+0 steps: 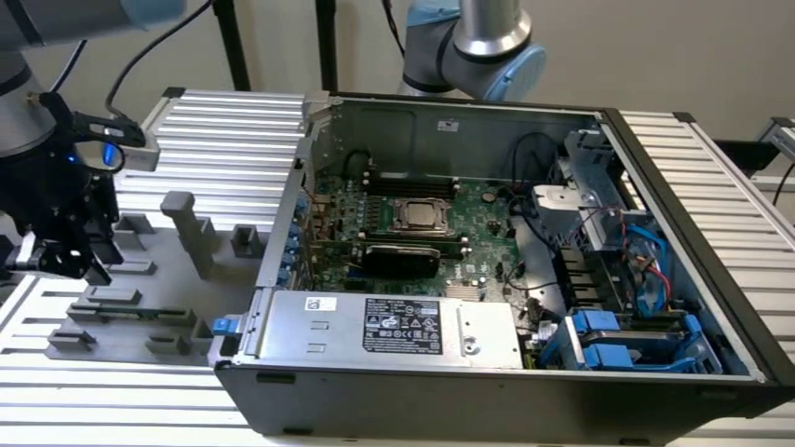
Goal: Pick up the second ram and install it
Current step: 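Pick up the second ram and move it above second insertion slot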
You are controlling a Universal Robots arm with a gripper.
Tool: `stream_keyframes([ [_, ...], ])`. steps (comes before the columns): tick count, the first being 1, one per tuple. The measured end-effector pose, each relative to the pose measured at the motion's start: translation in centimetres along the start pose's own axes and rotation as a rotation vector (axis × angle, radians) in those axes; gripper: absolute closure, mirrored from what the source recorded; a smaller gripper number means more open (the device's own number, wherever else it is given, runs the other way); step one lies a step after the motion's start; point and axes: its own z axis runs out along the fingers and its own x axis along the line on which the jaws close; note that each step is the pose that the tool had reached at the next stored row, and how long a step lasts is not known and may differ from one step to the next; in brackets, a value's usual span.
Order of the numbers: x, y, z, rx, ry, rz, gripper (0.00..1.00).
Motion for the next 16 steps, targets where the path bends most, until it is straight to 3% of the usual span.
stream_keyframes([
  [16, 0.1, -0.22, 2.91, 0.0, 0.0011, -0.014, 0.64],
])
